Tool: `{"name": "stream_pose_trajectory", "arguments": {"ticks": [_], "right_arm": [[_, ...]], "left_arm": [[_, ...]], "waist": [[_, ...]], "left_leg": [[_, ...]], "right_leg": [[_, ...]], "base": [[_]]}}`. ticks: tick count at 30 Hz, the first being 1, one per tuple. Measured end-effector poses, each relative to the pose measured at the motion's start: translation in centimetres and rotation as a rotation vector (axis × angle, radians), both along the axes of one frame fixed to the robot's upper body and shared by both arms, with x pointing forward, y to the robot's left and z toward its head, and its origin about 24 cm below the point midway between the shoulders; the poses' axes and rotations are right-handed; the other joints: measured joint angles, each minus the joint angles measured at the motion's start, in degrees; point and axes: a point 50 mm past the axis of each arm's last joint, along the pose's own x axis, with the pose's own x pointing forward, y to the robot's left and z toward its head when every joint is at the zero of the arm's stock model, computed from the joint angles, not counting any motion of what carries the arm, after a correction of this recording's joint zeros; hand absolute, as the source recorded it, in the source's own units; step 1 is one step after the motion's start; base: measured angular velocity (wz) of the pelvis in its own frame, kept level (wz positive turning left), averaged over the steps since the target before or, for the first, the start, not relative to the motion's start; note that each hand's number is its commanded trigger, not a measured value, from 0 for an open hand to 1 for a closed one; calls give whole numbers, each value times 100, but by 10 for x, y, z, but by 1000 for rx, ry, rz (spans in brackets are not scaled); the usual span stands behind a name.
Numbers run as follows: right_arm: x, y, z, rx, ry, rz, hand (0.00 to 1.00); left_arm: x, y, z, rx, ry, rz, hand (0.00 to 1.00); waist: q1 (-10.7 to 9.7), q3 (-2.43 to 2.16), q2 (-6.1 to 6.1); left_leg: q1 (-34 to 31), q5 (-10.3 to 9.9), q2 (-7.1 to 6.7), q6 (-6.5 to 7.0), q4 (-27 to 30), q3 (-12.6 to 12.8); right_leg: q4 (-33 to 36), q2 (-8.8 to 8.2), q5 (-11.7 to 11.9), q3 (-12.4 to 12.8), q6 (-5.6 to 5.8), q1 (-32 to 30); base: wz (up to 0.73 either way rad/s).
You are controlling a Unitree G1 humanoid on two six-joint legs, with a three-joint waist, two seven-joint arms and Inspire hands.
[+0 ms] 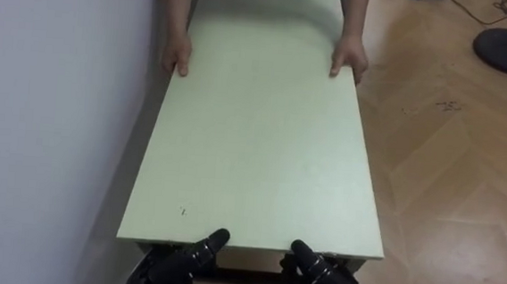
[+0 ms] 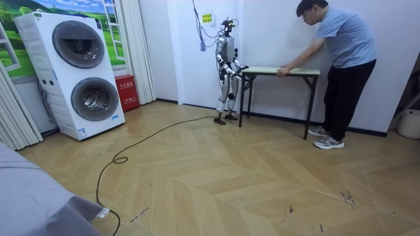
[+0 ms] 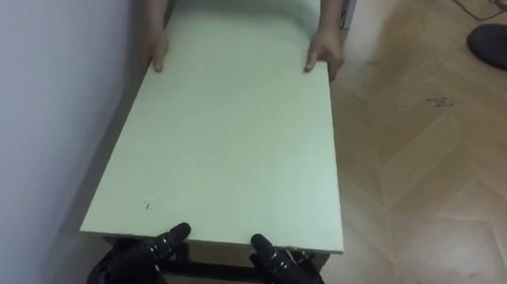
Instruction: Move table with human
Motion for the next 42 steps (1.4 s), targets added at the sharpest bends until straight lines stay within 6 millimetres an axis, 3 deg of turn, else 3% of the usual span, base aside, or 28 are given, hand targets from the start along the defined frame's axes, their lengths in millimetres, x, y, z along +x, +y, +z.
{"name": "stream_pose_trajectory", "arguments": {"ticks": [10,16,18,20,23,28,33,42], "right_arm": [[-2,-5,-2,-104,-17,101,0],[-33,-26,-28,-340,174,240,0],[-44,-35,-35,-385,240,239,0],[-60,-47,-43,-418,332,201,0],[-81,-59,-51,-462,458,168,0],[-109,-61,-58,-507,612,187,0],[-115,-62,-60,-503,649,158,0],[-116,-64,-62,-491,721,130,0]], "left_arm": [[-2,8,-2,49,-19,-48,0],[-7,12,-6,74,-4,-48,0],[-23,20,-21,162,104,-77,0],[-62,35,-43,241,323,-56,0],[-102,51,-54,292,503,15,0],[-112,63,-56,343,568,70,0],[-119,68,-58,425,625,62,0],[-132,69,-61,499,717,52,0]], "waist": [[-42,-29,-56],[21,-65,-110],[14,-63,-109],[-7,-46,-146],[5,-31,-167],[15,-29,-171],[16,-35,-144],[37,-42,-123]], "left_leg": [[-16,0,-4,0,-4,-18],[13,0,3,-3,-9,-17],[42,4,6,-9,-44,9],[38,1,12,-25,-58,28],[-48,-4,22,-44,-26,-13],[-61,6,20,-38,-17,-25],[99,-9,19,-65,-102,30],[155,-5,17,-70,-100,12]], "right_leg": [[-2,0,0,-53,0,11],[-6,0,0,-90,0,22],[-27,0,0,-86,0,18],[-110,7,12,-97,-20,29],[-98,17,15,-162,-25,-14],[-94,19,16,-147,-26,-23],[-104,17,16,-5,-26,90],[-116,21,16,-23,-26,142]], "base": [[1],[-1],[-9],[-8],[10],[0],[-6],[0]]}}
